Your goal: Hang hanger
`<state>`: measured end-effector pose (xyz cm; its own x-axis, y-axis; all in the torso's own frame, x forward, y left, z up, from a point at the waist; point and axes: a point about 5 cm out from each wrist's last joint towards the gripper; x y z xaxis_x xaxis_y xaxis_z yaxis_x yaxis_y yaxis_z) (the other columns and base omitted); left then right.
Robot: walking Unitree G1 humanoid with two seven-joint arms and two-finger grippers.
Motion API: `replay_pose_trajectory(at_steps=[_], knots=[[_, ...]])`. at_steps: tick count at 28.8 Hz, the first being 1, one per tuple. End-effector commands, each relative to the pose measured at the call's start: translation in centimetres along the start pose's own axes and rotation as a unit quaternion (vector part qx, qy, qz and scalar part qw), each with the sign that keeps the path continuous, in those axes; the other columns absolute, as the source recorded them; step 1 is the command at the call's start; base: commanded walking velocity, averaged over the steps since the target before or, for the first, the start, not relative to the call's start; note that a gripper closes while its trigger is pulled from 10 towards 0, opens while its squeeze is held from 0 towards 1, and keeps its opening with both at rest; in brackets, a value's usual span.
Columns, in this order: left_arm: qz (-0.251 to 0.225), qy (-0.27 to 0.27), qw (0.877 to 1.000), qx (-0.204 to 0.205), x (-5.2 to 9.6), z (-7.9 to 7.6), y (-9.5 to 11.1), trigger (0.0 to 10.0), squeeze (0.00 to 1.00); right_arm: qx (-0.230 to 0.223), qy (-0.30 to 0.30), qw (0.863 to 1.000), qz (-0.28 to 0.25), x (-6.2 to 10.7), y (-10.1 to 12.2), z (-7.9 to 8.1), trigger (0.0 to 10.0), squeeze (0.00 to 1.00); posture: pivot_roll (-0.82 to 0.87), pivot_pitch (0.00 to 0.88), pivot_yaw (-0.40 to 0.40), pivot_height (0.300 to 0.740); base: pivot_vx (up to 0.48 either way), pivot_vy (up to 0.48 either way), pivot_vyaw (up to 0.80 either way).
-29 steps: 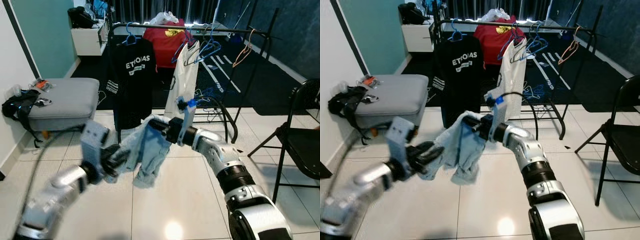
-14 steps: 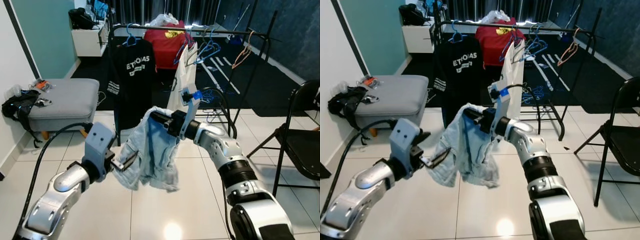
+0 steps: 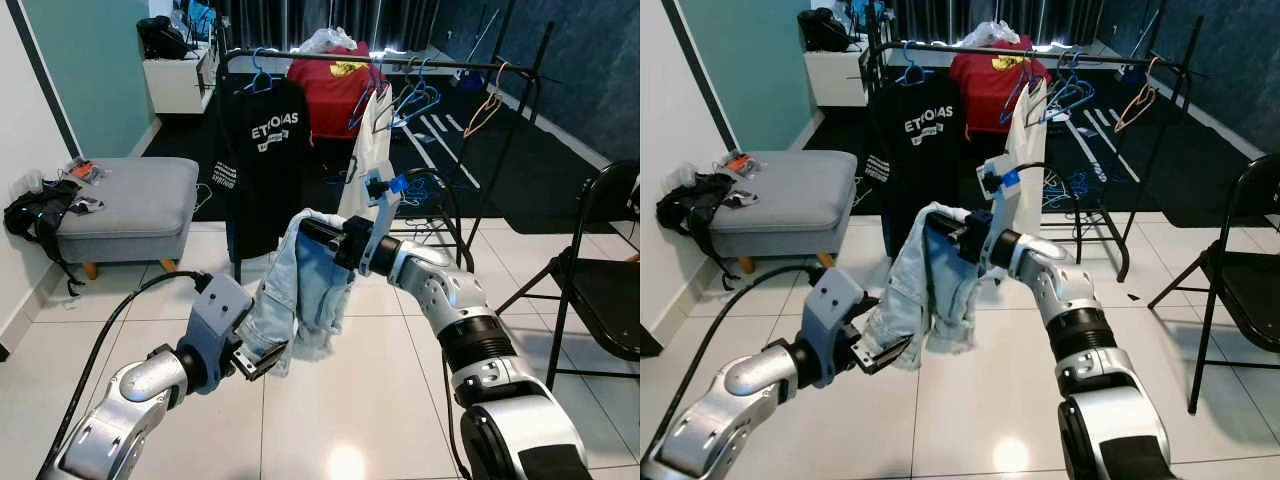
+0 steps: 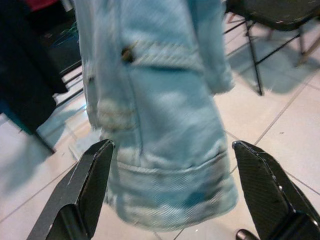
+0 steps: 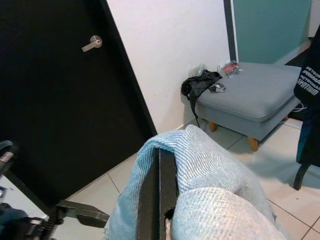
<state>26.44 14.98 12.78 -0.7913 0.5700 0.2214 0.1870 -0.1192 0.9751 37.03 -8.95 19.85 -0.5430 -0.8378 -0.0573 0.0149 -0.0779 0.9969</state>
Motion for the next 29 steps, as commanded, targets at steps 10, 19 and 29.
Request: replay_pose_trajectory(at_steps=[10,19,29], knots=[[0.018,0.049,0.999,0.0,-2.4,0.9,-0.3,0.0,0.0,0.005,0.023,0.999,-0.034,-0.3,1.7,0.5,0.0,0.0,0.05,0.008,-0.045,0.74,0.0,0.0,0.0],[0.022,0.055,0.998,0.015,-2.2,1.0,-0.6,0.0,0.0,0.002,0.022,0.999,-0.035,-0.1,1.6,0.5,0.0,0.0,0.06,0.011,-0.044,0.74,0.0,0.0,0.0],[-0.037,-0.008,0.995,0.092,-1.2,0.2,0.8,0.0,0.0,-0.002,0.016,0.999,-0.029,0.0,1.1,0.4,0.0,0.0,0.06,0.011,-0.044,0.74,0.0,0.0,0.0]])
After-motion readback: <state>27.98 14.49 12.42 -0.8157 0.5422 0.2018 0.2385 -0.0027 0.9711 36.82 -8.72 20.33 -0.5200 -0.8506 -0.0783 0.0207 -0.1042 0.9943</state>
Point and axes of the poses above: a point about 5 cm out from each wrist's last joint towards the gripper, its own x axis pointing back from the gripper into the wrist, its own y axis along the axis of the wrist's last joint, z = x × y, and after that the axes turned 12 degrees about x, right-handed
